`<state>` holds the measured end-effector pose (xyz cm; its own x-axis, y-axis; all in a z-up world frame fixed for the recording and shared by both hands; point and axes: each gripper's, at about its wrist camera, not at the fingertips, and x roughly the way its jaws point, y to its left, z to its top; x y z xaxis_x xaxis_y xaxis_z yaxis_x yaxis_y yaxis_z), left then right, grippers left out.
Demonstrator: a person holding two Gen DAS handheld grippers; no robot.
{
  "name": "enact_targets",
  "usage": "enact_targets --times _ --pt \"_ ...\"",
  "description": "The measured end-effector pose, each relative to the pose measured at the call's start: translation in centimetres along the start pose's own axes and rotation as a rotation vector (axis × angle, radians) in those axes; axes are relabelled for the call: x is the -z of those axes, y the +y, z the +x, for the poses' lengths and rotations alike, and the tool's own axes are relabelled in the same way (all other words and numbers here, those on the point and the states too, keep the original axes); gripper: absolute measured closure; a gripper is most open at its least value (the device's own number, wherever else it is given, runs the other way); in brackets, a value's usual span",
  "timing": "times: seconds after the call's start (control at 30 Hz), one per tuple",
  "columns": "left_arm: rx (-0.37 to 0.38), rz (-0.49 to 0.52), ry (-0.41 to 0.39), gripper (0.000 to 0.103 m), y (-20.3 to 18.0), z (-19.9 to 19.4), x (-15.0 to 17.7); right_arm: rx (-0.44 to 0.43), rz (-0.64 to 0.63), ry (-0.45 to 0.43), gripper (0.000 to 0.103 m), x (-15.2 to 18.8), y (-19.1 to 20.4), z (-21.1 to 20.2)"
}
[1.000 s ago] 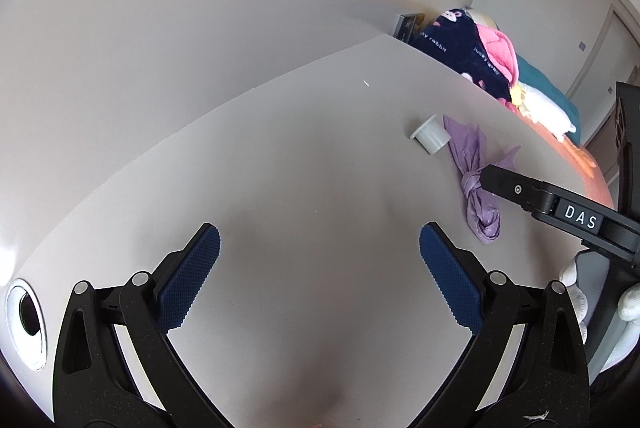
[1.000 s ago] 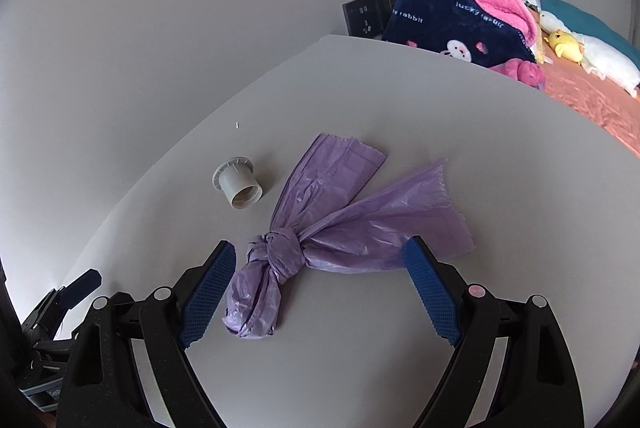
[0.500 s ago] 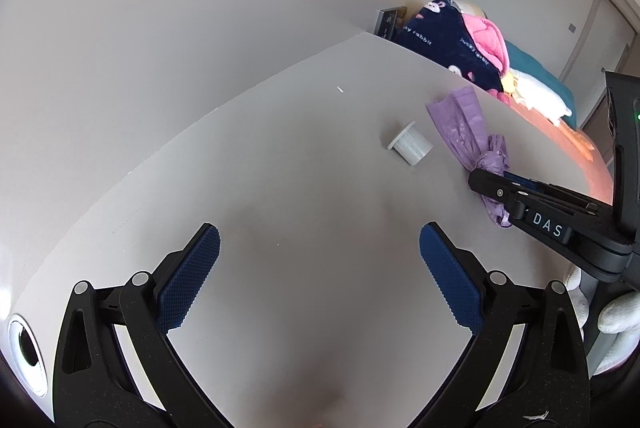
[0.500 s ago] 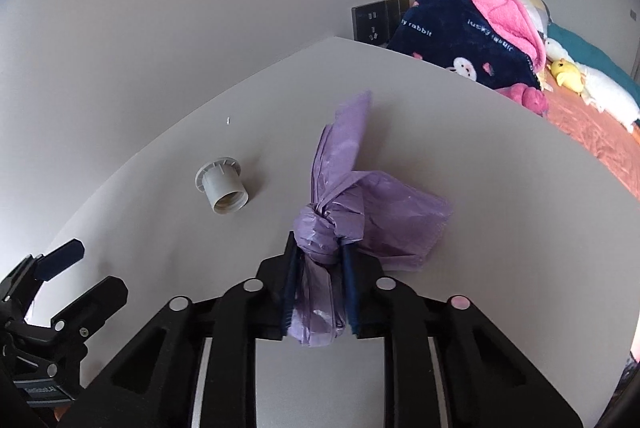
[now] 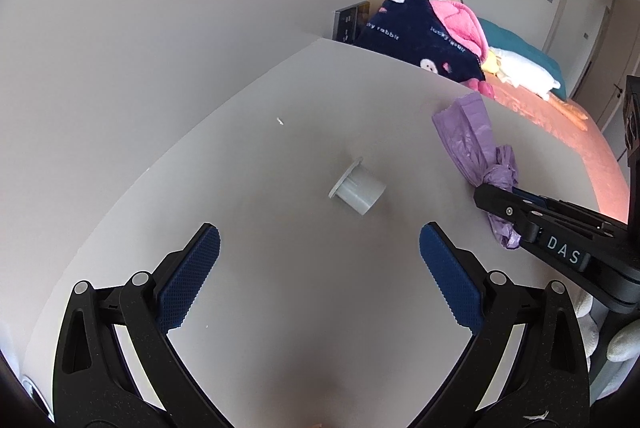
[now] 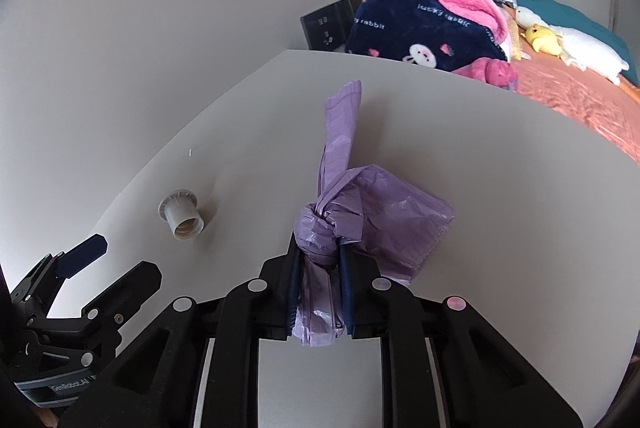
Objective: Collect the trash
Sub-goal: 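Lower the left tool onto the white cap and close it, then carry the white cap and purple bag over the trash bag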
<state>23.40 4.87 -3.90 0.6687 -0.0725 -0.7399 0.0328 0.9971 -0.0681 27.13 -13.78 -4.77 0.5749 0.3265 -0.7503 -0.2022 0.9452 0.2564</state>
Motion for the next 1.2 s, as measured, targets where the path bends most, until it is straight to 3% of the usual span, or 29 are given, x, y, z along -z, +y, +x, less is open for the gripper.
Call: enact_targets --times 0.37,0.57,0.7,0.83,1.2 --pt "-0.040 0.081 -0.008 0.007 -1.5 2.5 -2.2 -0.017 0.002 0.007 0.085 0.2 -0.4 -0.2" --pt "-0.016 0.110 0.024 0.027 -2.1 3.4 -2.7 -0.019 0.003 0.013 0.085 0.2 -0.3 0.0" --pt "0.013 0.127 0.075 0.059 -2.5 4.1 -2.5 -0.019 -0.002 0.013 0.085 0.2 -0.3 0.1" --pt "0.020 0.140 0.073 0.069 -2.8 4.0 -2.3 -0.020 -0.003 0.014 0.085 0.2 -0.3 0.1" --pt "0.018 0.132 0.065 0.069 -2.9 3.6 -2.1 -0.023 -0.016 0.014 0.085 0.4 0.1 0.0"
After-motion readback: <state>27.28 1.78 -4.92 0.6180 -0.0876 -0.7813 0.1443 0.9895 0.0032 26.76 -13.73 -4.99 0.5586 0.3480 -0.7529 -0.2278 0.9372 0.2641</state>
